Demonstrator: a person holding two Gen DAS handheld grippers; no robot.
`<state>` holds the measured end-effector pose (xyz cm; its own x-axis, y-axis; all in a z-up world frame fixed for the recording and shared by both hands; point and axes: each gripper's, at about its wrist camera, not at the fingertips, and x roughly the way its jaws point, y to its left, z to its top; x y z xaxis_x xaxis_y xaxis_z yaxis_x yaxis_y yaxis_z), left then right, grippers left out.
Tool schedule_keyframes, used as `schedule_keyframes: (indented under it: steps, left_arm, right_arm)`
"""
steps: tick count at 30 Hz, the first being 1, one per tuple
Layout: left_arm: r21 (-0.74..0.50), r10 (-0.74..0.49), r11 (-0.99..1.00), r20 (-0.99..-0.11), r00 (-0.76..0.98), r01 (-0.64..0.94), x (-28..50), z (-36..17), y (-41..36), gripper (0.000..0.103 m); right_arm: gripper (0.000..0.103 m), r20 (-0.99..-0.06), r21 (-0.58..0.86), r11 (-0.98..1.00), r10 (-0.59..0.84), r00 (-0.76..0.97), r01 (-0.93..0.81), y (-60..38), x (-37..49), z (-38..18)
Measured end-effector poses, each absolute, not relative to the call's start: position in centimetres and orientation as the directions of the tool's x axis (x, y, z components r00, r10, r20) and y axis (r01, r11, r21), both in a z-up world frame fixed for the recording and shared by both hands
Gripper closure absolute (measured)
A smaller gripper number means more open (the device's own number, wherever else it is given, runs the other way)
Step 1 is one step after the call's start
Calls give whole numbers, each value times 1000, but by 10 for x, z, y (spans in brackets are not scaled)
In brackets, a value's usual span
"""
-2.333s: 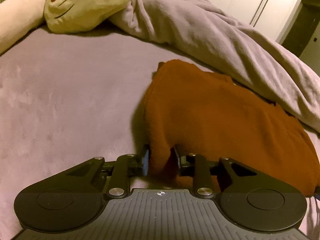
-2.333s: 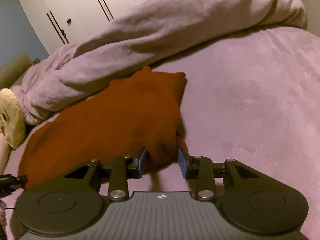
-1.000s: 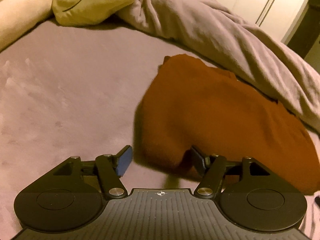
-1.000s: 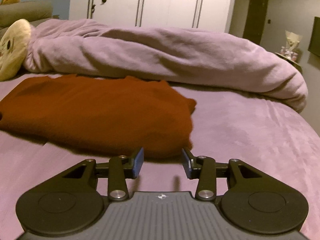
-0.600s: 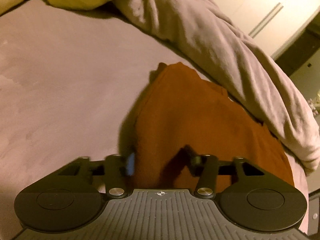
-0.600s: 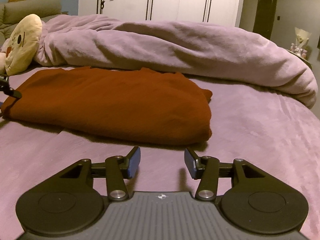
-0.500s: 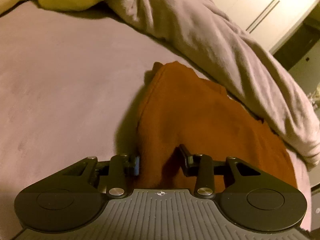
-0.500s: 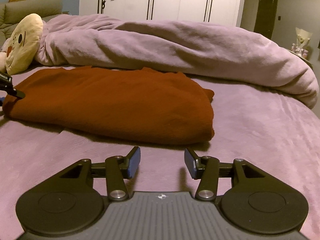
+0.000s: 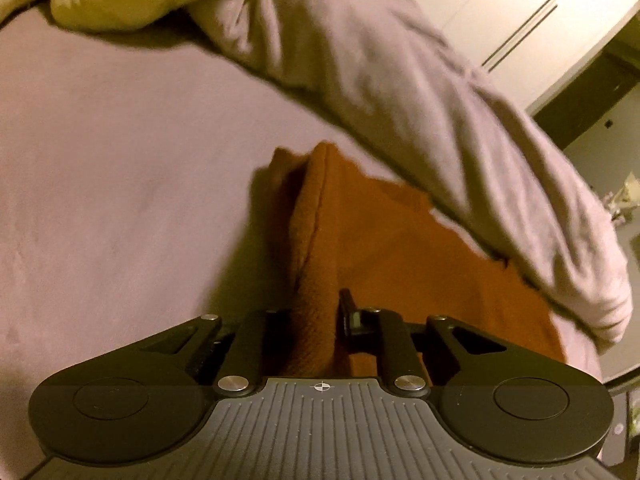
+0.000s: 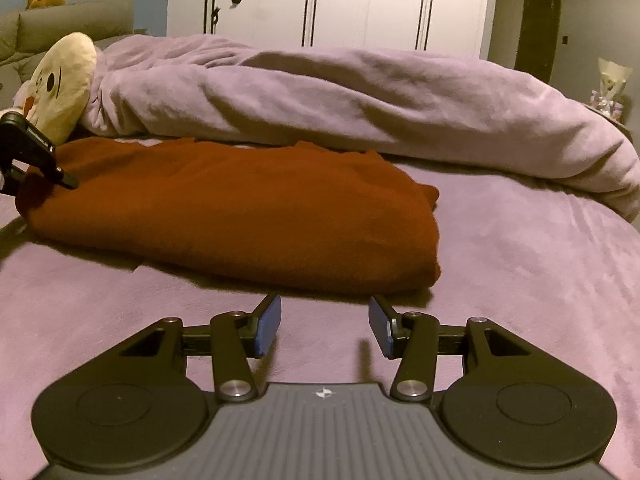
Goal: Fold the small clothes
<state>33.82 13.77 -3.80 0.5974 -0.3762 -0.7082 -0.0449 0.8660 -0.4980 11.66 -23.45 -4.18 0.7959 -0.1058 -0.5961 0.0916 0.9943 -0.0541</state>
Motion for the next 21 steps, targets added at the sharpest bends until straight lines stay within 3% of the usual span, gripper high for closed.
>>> schedule_keyframes:
  steps: [4, 10, 14, 18, 19, 21]
  left_arm:
    - [-513, -396, 859, -672, 626, -7, 332, -2, 110, 86]
    - [-417, -407, 897, -647, 645, 147, 310, 31, 15, 88]
    - [-409, -471, 880, -685, 556, 240, 298, 2, -53, 91]
    - [-246, -378, 920, -763, 525, 306, 279, -38, -98, 88]
    - [-223, -375, 919, -750, 544, 325, 272, -37, -100, 85]
    - [-240, -412, 903, -723, 554, 357, 257, -26, -93, 58]
  right_arm:
    - [55, -580, -22, 994, -104, 808, 111, -242, 115, -38]
    - [55, -563, 17, 991, -100, 821, 133, -251, 107, -34]
    - [55, -552, 31, 988, -112, 826, 154, -261, 101, -33]
    - [55, -561, 50, 982, -123, 819, 182, -275, 96, -33]
    - [55, -562, 49, 981, -127, 818, 186, -278, 94, -32]
    - [51, -557, 48, 981, -132, 820, 190, -285, 90, -30]
